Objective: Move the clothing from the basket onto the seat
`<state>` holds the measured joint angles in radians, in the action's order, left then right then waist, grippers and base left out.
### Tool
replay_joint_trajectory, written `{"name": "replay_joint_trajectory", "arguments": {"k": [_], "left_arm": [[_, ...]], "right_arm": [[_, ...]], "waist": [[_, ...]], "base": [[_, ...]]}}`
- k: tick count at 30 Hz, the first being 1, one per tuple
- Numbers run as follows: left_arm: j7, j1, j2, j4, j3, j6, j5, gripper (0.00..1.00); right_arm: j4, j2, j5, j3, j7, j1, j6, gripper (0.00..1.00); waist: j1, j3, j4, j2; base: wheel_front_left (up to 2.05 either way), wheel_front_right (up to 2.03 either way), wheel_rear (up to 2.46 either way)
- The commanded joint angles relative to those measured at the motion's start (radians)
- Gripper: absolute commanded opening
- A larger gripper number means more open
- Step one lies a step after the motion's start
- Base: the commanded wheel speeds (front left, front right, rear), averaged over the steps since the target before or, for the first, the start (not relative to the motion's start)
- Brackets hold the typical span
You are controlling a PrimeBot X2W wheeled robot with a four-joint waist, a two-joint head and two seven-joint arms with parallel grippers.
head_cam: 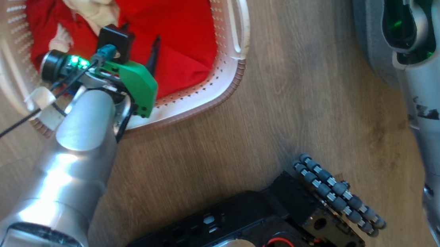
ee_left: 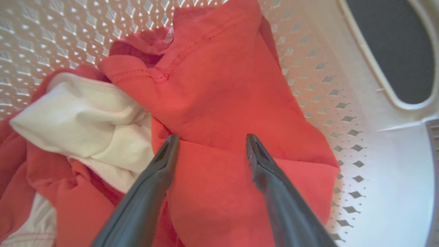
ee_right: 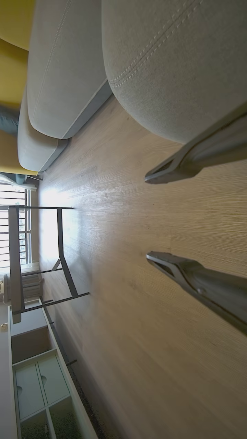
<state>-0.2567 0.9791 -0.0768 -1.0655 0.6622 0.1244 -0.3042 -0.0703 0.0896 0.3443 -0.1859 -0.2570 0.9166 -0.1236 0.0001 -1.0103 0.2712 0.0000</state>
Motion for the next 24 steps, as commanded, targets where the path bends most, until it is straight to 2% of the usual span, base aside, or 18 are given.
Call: {"name": "replay_joint_trajectory", "arguments": {"k": [1,8,14,17,18,19,24], "left_arm": [[-0.002,-0.001,-0.015,0.0,-0.009,0.006,-0.006,1.0],[0.06,0.056,-0.002,-0.158,0.018,-0.003,-0.005,1.0],[0.168,0.073,0.005,-0.202,0.044,-0.022,0.004,1.0],[0.189,0.078,0.008,-0.208,0.058,-0.021,0.009,1.0],[0.189,0.08,0.008,-0.209,0.061,-0.02,0.01,0.39],[0.188,0.082,0.009,-0.21,0.062,-0.019,0.007,0.0],[0.186,0.087,0.012,-0.214,0.066,-0.014,-0.004,0.0]], "right_arm": [[0.038,-0.018,0.007,0.0,-0.005,-0.029,-0.007,1.0],[0.045,-0.032,0.007,0.014,-0.005,-0.052,-0.007,1.0],[0.044,-0.037,0.01,0.017,-0.005,-0.057,-0.007,1.0],[0.044,-0.038,0.012,0.017,-0.005,-0.057,-0.007,1.0],[0.044,-0.038,0.012,0.018,-0.005,-0.056,-0.007,1.0],[0.045,-0.039,0.013,0.018,-0.005,-0.056,-0.007,1.0],[0.04,-0.039,0.019,0.019,-0.005,-0.052,-0.007,1.0]], "waist": [[-0.0001,-0.017,0.019,0.0],[-0.0001,-0.021,0.035,0.0],[-0.0001,-0.023,0.04,0.0],[-0.0001,-0.022,0.041,0.0],[-0.0001,-0.022,0.041,0.0],[-0.0001,-0.022,0.041,0.0],[-0.0001,-0.015,0.04,0.0]], "base": [[0.0,0.0,0.0],[0.0,0.0,0.0],[0.0,0.0,0.0],[0.0,0.0,0.0],[0.0,0.0,0.0],[0.0,0.0,0.0],[0.0,0.0,0.0]]}}
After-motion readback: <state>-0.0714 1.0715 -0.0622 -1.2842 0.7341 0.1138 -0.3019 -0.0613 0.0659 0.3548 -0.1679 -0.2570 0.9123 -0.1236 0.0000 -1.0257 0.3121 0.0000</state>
